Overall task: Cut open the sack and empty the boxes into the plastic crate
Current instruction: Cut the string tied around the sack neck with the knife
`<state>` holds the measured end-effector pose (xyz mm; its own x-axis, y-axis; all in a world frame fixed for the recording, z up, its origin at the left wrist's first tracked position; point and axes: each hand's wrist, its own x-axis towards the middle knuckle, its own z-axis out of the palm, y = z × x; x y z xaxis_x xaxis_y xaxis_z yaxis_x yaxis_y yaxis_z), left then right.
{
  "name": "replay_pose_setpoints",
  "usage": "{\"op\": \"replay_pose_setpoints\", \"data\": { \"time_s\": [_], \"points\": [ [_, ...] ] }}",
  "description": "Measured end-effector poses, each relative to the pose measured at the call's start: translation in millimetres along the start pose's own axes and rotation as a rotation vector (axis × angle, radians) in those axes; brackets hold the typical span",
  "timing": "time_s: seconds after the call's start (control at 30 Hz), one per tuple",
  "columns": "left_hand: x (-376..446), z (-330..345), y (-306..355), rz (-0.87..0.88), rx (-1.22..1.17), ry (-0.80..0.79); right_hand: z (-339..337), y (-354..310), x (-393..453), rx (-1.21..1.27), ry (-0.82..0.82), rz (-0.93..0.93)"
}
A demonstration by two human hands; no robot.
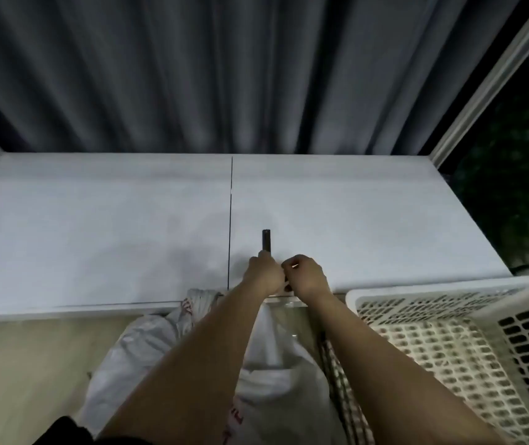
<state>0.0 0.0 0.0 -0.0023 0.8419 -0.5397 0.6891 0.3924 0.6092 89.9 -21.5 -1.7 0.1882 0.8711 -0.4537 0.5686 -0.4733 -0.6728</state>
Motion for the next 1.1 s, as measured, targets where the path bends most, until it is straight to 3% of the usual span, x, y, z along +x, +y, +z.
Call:
{"op": "replay_pose_setpoints", "data": {
  "time_s": [0.27,0.4,0.5,0.73,0.93,1.1],
  "points": [
    [33.8,11.1,-12.1,-0.125,-0.143,-0.069,26.3,6.2,46.3,0.138,-0.159,0.117],
    [41.1,20.1,-15.2,-0.174,-0.191,-0.110,33.8,10.5,56.9,0.271,-0.122,0.163],
    [34.3,18.7,-14.4,-0.184,-0.357,-0.196,36.6,10.9,56.2,0.350,-0.131,0.210],
    [15.4,7.8,-4.4,-0.393,-0.619,-0.183,32.3,13.5,48.7,0.388,-0.208,0.328],
    [-16.8,-1.8,9.7,-0.379,-0.726,-0.151,22.7,4.9,23.5,0.390,-0.157,0.289],
    [-46.0,-13.2,20.9,-0.265,-0.721,-0.102,-6.9,-10.1,-30.1,0.619,-0.197,0.225]
  ]
}}
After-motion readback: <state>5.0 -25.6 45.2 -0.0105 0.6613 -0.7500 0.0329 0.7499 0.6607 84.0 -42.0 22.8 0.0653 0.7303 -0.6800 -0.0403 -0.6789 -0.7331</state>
